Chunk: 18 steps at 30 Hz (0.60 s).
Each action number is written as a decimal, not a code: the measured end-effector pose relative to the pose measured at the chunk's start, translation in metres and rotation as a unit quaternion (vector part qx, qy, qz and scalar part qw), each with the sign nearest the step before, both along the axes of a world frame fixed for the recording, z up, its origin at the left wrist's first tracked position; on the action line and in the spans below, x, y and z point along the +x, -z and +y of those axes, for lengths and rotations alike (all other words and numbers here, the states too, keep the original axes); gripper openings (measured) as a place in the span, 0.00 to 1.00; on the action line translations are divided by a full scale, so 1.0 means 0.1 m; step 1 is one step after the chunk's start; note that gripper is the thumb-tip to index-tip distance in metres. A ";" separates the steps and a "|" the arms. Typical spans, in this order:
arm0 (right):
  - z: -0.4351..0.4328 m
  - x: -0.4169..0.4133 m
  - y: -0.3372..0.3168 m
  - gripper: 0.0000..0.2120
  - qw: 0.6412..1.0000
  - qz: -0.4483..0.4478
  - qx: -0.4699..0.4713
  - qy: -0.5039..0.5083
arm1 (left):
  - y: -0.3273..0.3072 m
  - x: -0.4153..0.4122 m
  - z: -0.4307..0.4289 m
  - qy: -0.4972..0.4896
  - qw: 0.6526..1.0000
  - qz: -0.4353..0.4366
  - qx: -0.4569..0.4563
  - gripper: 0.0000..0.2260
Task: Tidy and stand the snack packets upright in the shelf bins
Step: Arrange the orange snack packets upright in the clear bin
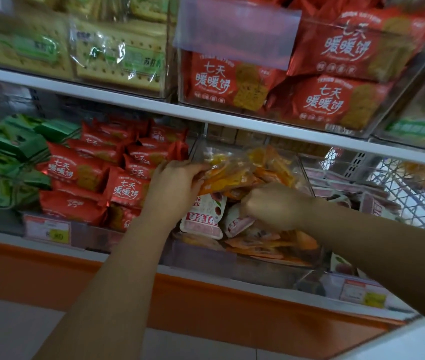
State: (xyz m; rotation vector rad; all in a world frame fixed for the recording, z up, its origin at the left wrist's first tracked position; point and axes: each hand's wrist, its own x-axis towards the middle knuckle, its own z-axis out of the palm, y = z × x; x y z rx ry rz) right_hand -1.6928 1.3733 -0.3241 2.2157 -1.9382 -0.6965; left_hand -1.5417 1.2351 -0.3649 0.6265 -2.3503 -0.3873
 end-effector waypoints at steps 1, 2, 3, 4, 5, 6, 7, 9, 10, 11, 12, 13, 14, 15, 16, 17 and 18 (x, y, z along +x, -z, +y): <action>-0.01 -0.03 0.02 0.06 1.000 -0.017 -0.024 0.003 | -0.01 0.01 0.00 0.004 1.000 -0.002 0.013 0.16; -0.01 -0.05 0.03 0.07 0.997 -0.056 -0.053 0.019 | -0.03 0.02 0.00 0.009 0.999 -0.009 0.031 0.18; -0.01 -0.07 0.05 0.08 0.990 -0.105 -0.086 0.036 | -0.06 0.04 0.01 0.016 0.998 -0.022 0.048 0.21; -0.01 -0.07 0.06 0.09 0.980 -0.149 -0.118 0.053 | -0.09 0.05 0.02 0.024 0.997 -0.044 0.059 0.24; -0.01 -0.07 0.07 0.09 0.969 -0.187 -0.148 0.067 | -0.11 0.07 0.03 0.032 0.995 -0.071 0.063 0.27; -0.02 -0.05 0.08 0.09 0.958 -0.216 -0.171 0.084 | -0.13 0.08 0.04 0.038 0.993 -0.096 0.065 0.30; -0.04 -0.04 0.09 0.09 0.947 -0.239 -0.191 0.102 | -0.15 0.09 0.04 0.043 0.990 -0.111 0.070 0.30; -0.08 -0.01 0.11 0.08 0.924 -0.279 -0.219 0.140 | -0.17 0.11 0.06 0.052 0.989 -0.097 0.101 0.26; -0.10 0.01 0.11 0.08 0.912 -0.299 -0.236 0.154 | -0.19 0.13 0.08 0.052 0.989 -0.077 0.117 0.21; -0.11 0.01 0.11 0.08 0.897 -0.319 -0.255 0.167 | -0.20 0.15 0.09 0.051 0.989 -0.062 0.123 0.15; -0.12 0.02 0.09 0.08 0.881 -0.341 -0.274 0.178 | -0.21 0.18 0.11 0.049 0.989 -0.057 0.123 0.11; -0.12 0.02 0.09 0.07 0.865 -0.363 -0.290 0.191 | -0.22 0.21 0.13 0.048 0.989 -0.062 0.122 0.10; -0.12 0.02 0.08 0.07 0.846 -0.387 -0.304 0.204 | -0.22 0.23 0.15 0.047 0.989 -0.074 0.119 0.09; -0.11 0.02 0.08 0.07 0.826 -0.413 -0.315 0.219 | -0.22 0.25 0.18 0.041 0.989 -0.090 0.110 0.11; -0.10 0.03 0.07 0.06 0.806 -0.439 -0.324 0.230 | -0.21 0.26 0.22 0.030 0.989 -0.105 0.099 0.15; -0.08 0.04 0.06 0.06 0.790 -0.460 -0.330 0.234 | -0.20 0.26 0.26 0.021 0.990 -0.107 0.087 0.18; -0.06 0.05 0.04 0.06 0.781 -0.476 -0.332 0.230 | -0.20 0.24 0.29 0.014 0.993 -0.090 0.079 0.19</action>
